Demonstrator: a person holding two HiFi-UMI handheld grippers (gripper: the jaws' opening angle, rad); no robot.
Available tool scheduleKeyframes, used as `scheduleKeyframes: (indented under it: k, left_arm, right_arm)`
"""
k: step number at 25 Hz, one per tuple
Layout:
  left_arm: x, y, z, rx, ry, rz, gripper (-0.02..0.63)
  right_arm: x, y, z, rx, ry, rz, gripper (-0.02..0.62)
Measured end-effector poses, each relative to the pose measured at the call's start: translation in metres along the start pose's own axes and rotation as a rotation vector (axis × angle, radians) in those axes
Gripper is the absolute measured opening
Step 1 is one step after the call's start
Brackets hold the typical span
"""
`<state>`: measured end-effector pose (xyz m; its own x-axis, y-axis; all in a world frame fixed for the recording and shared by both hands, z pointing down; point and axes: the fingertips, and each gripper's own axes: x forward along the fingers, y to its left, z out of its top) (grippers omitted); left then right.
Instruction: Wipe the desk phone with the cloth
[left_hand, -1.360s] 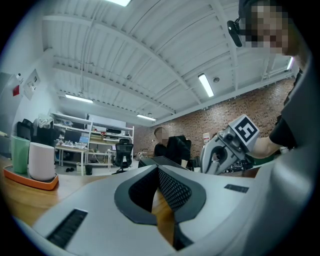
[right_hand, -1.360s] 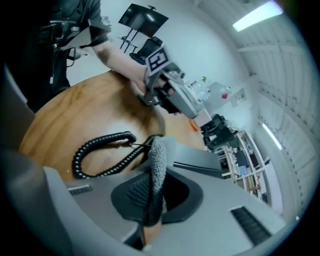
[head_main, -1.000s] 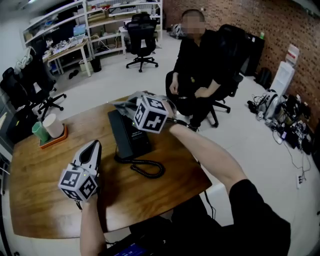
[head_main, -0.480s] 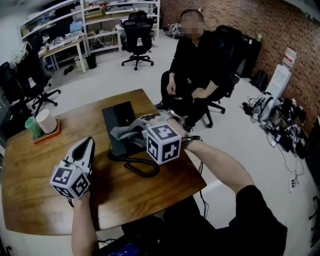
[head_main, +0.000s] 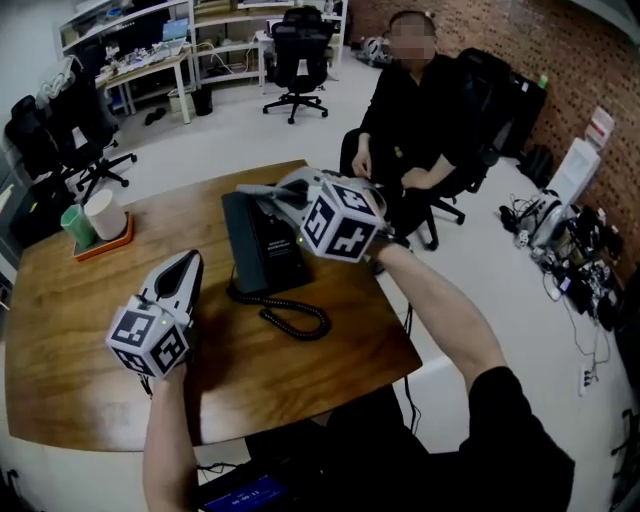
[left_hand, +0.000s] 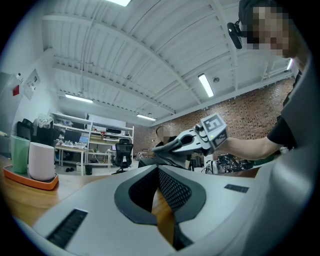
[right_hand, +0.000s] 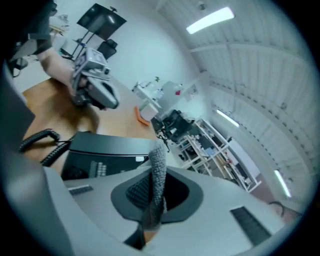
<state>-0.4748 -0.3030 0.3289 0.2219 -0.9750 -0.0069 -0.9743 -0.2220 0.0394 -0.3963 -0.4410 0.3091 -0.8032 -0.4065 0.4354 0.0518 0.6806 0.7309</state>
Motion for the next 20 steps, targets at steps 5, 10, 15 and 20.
scheduleKeyframes:
  k: [5,10,15,20]
  left_arm:
    - [-0.010,-0.002,-0.010,0.000,0.012,0.001,-0.008]
    - [-0.006,-0.004,-0.005,0.006,0.012,-0.010,-0.008]
    - [-0.006,-0.007,-0.001,0.010,0.006,-0.017,-0.008]
    - [-0.006,-0.007,-0.003,0.008,0.010,-0.016,-0.008]
  right_arm:
    - [0.040,0.001,-0.019,0.023,0.086,-0.009,0.026]
    - [0.017,0.032,-0.015,-0.121,0.099,0.085,0.026]
    - [-0.018,0.094,-0.010,-0.273,0.086,0.194,0.026]
    - [-0.046,0.140,-0.012,-0.378,0.091,0.300,0.025]
